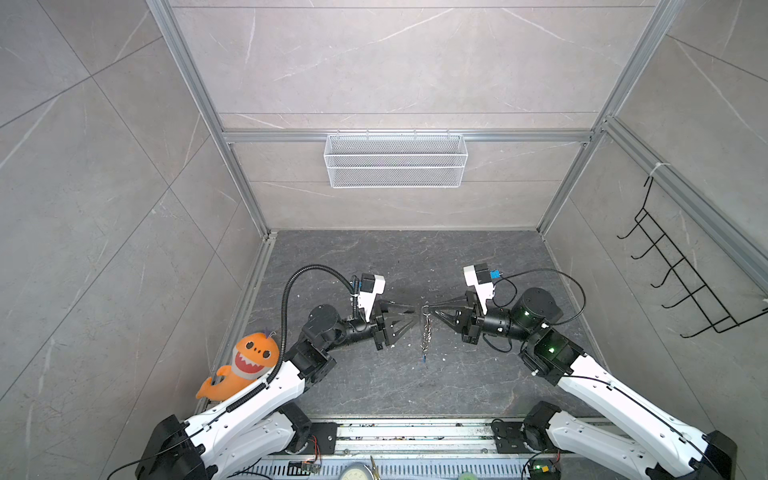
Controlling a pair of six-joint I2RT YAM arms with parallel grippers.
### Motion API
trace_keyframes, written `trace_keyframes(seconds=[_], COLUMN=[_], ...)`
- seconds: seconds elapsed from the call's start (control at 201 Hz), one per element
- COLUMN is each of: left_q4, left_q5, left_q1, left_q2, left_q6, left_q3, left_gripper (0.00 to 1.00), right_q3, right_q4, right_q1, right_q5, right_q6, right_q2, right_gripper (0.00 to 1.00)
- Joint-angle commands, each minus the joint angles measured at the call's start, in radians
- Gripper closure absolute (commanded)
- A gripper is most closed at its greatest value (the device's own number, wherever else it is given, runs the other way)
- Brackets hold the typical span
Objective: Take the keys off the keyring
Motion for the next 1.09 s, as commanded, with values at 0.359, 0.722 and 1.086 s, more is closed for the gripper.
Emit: trace_keyframes(seconds=[0.359, 0.722, 1.086], left_q4=[0.161, 0.153, 0.107], left_q5=[0.079, 0.077, 0.064], left_q1=[-0.010, -0.011, -0.011], left_q2=[0.012, 0.033, 0.001], left_q6=[-0.034, -0.024, -0.006], left_q3=[0.052, 0.066, 0.071], left_gripper=[0.61, 0.76, 1.00], right_q3=[-0.026, -0.034, -0.057], right_q4=[0.112, 0.136, 0.134], right_q1=[0.014, 0.031, 0.035], right_q5=[0.019, 0.018, 0.021], right_q6=[0.046, 0.054, 0.062], right_q2=[0.005, 0.020, 0.020], right_gripper=[1.00, 1.00, 1.00])
